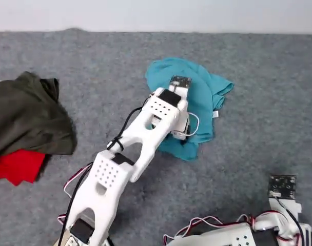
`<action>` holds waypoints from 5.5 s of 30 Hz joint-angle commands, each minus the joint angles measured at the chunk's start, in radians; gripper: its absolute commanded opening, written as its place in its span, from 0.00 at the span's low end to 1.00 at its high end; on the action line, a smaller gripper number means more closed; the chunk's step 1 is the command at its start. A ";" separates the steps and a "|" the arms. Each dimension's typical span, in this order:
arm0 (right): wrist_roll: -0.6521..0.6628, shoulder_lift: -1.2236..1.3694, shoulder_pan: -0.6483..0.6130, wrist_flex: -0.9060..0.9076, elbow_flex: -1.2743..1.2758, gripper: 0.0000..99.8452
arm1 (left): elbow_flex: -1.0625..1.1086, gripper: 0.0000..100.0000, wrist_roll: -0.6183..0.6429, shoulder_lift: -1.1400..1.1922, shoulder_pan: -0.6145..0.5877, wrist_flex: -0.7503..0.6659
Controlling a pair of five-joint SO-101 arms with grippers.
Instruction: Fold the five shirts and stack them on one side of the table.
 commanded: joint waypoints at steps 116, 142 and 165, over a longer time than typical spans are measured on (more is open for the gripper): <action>-0.901 2.433 -1.337 -0.021 -2.157 0.21 | 0.641 0.32 -0.216 -1.146 -0.786 0.215; -0.755 2.589 -1.351 -0.024 -2.157 0.01 | 0.641 0.32 -0.215 -1.146 -0.786 0.216; -0.692 2.379 -1.320 0.047 -2.173 0.23 | 0.730 0.32 -0.215 -1.148 -0.786 0.215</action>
